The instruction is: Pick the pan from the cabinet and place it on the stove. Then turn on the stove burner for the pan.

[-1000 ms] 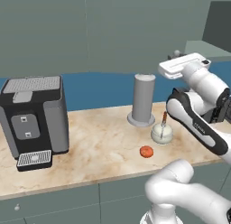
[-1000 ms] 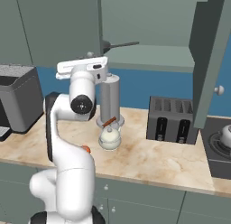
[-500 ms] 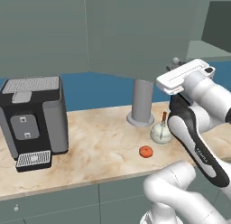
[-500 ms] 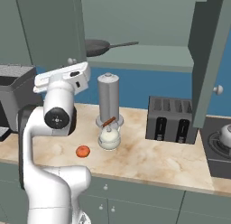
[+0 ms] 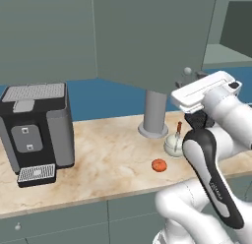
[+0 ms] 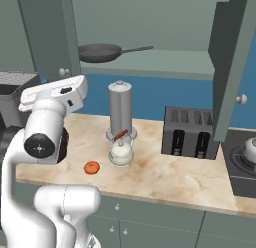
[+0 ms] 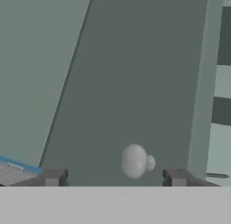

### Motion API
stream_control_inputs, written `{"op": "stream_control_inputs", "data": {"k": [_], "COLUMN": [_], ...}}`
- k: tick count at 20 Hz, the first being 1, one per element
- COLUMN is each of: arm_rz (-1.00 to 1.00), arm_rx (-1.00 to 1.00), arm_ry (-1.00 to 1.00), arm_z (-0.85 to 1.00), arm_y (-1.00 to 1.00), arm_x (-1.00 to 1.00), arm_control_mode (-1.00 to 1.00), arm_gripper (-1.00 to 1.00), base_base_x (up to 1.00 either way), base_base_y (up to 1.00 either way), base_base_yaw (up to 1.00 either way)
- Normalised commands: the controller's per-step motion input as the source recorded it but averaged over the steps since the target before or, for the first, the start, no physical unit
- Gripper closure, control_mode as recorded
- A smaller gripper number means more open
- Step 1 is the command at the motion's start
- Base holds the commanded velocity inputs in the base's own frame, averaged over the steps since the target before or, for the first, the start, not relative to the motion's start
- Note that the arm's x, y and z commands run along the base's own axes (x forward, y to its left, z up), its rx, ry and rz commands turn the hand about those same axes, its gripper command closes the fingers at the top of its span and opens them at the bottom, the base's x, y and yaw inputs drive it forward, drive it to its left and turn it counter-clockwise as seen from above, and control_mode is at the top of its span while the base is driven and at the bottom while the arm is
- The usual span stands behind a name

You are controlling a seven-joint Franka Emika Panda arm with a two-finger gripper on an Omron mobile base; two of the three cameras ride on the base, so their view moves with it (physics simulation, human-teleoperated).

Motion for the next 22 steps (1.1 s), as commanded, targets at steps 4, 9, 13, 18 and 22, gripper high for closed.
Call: {"op": "stream_control_inputs", "data": {"k": [4, 9, 13, 18, 22], "arm_rz": [0.00, 0.01, 0.11, 0.24, 0.15], "arm_rx": [0.14, 0.16, 0.12, 0.06, 0.09], "arm_ry": [-0.11, -0.05, 0.00, 0.07, 0.01], "arm_z": [-0.05, -0.08, -0.26, -0.44, -0.26], "arm_y": [-0.57, -0.78, -0.76, -0.35, -0.09], "arm_x": [-0.84, -0.44, -0.13, 0.32, 0.51], "arm_control_mode": [-1.00, -1.00, -1.00, -1.00, -1.00], "arm_gripper": [-1.00, -1.00, -1.00, -1.00, -1.00], "base_base_x": [0.00, 0.00, 0.00, 0.00, 0.00], "base_base_y": [0.00, 0.00, 0.00, 0.00, 0.00], "base_base_yaw": [0.00, 0.00, 0.00, 0.00, 0.00]}}
